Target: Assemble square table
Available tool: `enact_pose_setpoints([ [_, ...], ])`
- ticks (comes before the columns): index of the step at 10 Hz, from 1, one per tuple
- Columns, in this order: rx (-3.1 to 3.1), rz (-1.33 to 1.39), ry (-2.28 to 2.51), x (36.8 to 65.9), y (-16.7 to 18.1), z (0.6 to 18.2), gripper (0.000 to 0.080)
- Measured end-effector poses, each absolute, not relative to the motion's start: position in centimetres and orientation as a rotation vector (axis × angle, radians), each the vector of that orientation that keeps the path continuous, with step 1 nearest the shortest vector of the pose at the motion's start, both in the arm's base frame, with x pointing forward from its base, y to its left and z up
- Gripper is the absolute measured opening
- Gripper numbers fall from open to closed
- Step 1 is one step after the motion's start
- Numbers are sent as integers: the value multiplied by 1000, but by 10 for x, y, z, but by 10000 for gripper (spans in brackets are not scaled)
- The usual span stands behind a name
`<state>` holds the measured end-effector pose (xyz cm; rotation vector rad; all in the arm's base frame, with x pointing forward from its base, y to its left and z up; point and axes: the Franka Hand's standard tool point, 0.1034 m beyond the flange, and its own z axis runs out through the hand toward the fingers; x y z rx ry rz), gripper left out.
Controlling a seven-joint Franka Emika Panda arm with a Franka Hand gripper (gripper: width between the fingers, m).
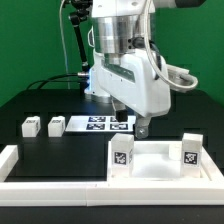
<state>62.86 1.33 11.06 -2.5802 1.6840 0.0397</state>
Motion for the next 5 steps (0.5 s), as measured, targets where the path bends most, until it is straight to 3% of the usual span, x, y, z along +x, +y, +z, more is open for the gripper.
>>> enact_pose_setpoints([
  [5,-2966,-98,926,621,21,112,649],
])
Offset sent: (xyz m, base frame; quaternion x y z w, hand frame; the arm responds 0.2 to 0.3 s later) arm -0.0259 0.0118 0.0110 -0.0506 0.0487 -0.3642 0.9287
